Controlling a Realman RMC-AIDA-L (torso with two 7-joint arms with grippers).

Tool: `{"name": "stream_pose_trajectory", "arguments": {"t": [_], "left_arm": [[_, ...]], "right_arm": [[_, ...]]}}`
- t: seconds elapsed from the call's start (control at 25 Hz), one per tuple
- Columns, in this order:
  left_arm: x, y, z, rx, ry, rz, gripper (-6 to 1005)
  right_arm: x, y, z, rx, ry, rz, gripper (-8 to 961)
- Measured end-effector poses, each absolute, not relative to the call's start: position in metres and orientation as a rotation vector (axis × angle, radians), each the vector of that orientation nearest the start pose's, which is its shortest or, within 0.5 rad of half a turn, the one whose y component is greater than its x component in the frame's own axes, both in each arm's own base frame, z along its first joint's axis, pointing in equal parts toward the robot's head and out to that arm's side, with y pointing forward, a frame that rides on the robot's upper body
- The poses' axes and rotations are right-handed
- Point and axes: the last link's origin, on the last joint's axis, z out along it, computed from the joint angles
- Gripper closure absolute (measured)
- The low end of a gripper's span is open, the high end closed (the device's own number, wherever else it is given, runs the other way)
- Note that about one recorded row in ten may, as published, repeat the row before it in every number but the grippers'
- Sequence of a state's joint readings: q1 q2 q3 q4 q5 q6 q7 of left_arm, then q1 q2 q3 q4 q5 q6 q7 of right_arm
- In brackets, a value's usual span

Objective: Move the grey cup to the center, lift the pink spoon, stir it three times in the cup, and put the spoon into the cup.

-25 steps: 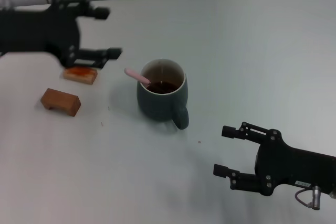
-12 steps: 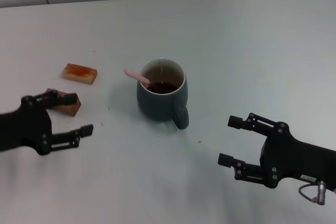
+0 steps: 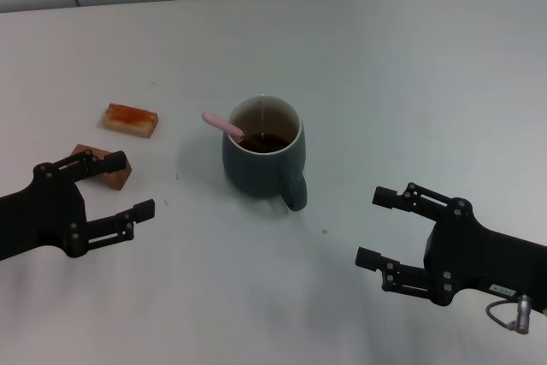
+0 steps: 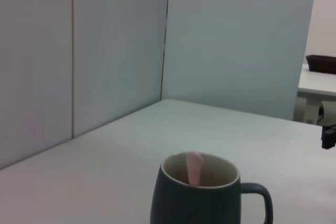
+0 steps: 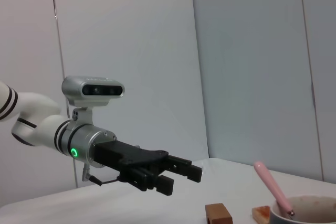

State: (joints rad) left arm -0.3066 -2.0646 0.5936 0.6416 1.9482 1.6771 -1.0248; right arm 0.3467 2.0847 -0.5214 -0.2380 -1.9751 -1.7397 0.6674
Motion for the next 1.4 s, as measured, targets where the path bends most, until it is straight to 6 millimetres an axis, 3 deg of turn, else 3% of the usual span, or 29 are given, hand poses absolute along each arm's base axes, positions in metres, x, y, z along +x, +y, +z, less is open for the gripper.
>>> {"name": "stream_pose_trajectory", "arguments": {"t": [0.48,0.68,1.04,1.4], "left_arm": [[-0.32,0.254,0.015,-2.606,-0.409,-0.761,197],[-0.325,0.23,0.004,-2.614,-0.342,-0.819,197],[-0.329,0.21,-0.017,-2.602,-0.328,-0.857,198],[-0.331,0.208,-0.018,-2.606,-0.335,-0.851,198]], "right_arm": [[0.298,0.221,-0.048,-2.592,0.314,1.04,164],[0.297,0.21,-0.054,-2.58,0.285,1.057,164],[0.295,0.203,-0.072,-2.55,0.23,1.022,163],[0.292,0.203,-0.076,-2.559,0.243,1.035,164]]}}
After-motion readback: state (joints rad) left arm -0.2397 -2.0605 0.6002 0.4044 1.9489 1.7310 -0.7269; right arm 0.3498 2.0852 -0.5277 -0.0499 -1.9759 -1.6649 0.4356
